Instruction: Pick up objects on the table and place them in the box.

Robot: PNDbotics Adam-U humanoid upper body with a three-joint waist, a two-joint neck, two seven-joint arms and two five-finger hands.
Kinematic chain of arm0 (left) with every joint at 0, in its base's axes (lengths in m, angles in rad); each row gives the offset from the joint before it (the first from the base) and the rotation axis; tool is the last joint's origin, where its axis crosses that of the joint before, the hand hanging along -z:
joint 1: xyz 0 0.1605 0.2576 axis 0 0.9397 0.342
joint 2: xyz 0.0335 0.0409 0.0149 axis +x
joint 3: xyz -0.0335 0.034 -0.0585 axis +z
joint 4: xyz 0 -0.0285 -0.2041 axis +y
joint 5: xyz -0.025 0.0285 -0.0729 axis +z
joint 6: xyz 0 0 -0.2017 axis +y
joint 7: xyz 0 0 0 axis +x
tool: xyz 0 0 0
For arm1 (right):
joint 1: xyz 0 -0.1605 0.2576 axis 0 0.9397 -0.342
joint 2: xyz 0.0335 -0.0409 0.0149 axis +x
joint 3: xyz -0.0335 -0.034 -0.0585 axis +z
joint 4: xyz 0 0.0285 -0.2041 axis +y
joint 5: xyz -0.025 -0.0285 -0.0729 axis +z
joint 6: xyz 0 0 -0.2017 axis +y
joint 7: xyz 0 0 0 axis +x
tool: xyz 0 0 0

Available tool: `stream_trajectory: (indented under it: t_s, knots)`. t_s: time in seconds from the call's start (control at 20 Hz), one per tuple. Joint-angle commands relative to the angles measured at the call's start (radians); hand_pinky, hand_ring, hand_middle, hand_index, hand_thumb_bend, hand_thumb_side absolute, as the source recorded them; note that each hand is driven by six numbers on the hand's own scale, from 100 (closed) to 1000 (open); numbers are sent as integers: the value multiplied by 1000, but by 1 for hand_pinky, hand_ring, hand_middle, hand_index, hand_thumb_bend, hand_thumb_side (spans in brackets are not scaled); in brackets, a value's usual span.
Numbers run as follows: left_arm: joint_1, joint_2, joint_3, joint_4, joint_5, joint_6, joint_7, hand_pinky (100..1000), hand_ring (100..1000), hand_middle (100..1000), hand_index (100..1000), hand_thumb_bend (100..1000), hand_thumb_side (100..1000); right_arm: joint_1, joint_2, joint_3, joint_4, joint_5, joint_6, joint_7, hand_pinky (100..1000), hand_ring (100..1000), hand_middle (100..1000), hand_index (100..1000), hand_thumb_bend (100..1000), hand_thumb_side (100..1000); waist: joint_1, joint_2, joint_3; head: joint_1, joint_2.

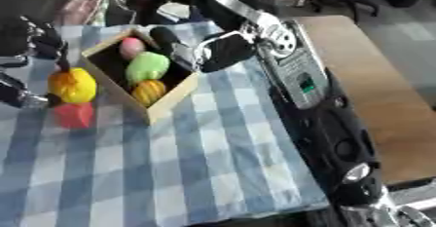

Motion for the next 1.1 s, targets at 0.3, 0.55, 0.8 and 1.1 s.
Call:
stream_trajectory:
  t_s: [0.3, 0.55, 0.8, 1.1]
  knots:
    - [-75, -135, 59, 214, -221, -13, 168, 644, 510, 501, 639, 370, 250, -19, 40, -25, -65, 35, 23, -37, 822, 640, 715, 883, 100, 317, -21, 7, -41, 41, -16]
    - [-83, -164, 77, 268, -303, -8, 238, 678, 555, 562, 697, 380, 257, -7, 55, -31, -86, 71, 34, -56, 819, 640, 718, 883, 100, 322, -23, 11, -63, 51, -19]
    - [-82, -167, 77, 274, -345, -6, 264, 745, 671, 723, 824, 508, 290, 4, 57, -42, -95, 103, 34, -56, 789, 634, 718, 884, 100, 322, -23, 13, -74, 55, -19]
    - [-85, -137, 72, 245, -341, -10, 255, 803, 749, 801, 883, 578, 304, 13, 55, -48, -99, 98, 36, -59, 772, 632, 714, 883, 100, 325, -17, 12, -71, 52, -18]
